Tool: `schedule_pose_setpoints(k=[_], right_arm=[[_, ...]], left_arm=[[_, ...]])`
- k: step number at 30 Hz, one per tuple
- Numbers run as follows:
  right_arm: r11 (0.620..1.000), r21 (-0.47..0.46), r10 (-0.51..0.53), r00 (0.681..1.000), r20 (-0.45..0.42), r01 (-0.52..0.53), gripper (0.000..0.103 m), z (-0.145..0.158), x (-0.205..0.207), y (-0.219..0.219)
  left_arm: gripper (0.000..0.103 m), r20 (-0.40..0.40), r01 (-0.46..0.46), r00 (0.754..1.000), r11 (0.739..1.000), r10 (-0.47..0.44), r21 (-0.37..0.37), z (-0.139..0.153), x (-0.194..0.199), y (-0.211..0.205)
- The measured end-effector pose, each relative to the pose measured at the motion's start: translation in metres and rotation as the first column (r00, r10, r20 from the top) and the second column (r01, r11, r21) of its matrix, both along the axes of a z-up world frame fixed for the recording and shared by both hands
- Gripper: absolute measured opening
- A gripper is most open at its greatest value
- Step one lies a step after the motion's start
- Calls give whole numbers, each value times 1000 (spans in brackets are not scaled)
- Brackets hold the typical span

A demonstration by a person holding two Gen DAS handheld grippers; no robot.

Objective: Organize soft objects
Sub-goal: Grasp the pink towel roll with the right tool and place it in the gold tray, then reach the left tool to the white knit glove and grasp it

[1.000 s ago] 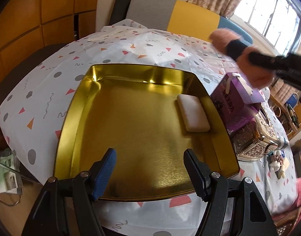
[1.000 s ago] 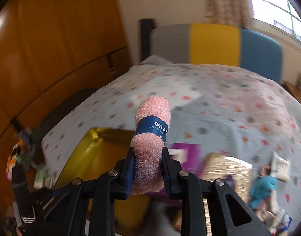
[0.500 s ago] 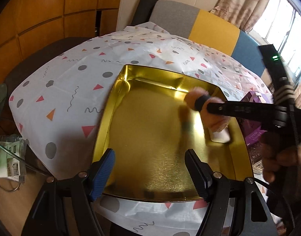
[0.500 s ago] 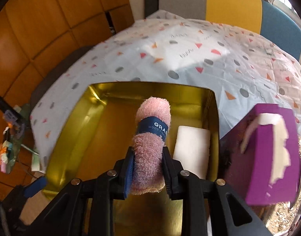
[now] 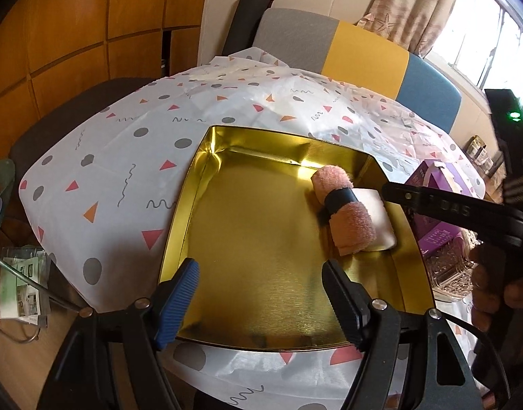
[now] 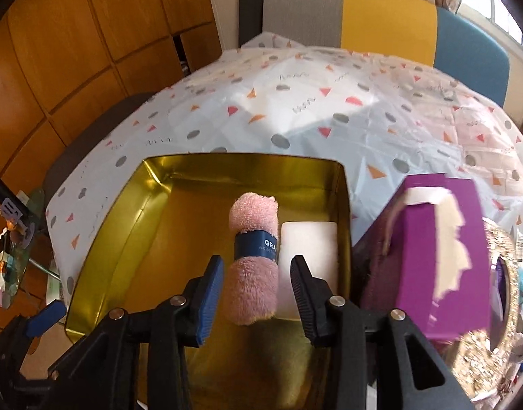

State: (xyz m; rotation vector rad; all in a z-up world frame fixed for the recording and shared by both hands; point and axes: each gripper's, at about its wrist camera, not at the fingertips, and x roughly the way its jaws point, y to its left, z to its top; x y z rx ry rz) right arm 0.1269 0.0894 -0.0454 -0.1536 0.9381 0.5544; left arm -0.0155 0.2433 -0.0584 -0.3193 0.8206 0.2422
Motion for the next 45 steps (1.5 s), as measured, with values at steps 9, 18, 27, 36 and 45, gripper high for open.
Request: schedule_pose_setpoints(k=[9,18,27,36,45], right_arm=[[1000,29,-3,992,125,-1,40,31,-31,-29],[992,77,-112,975,190,99,43,53,-43,-107],[932,83,-362,909,209,352,48,55,-36,-231],[724,115,-690,710,139,681,50,37,-12,-392],[476,236,-862,502,-64,847,52,-8,-25,-485]], left_arm=[[79,7,21,1000,999,-21,37,6,-1,-12],[79,13,59,998,996,-60,72,10,-2,-29],[79,-10,130,992,988,-130,85,7,2,-53],[80,14,250,967,962,-253,110,21,10,-90],[80,54,482,868,863,-494,150,59,34,-179]])
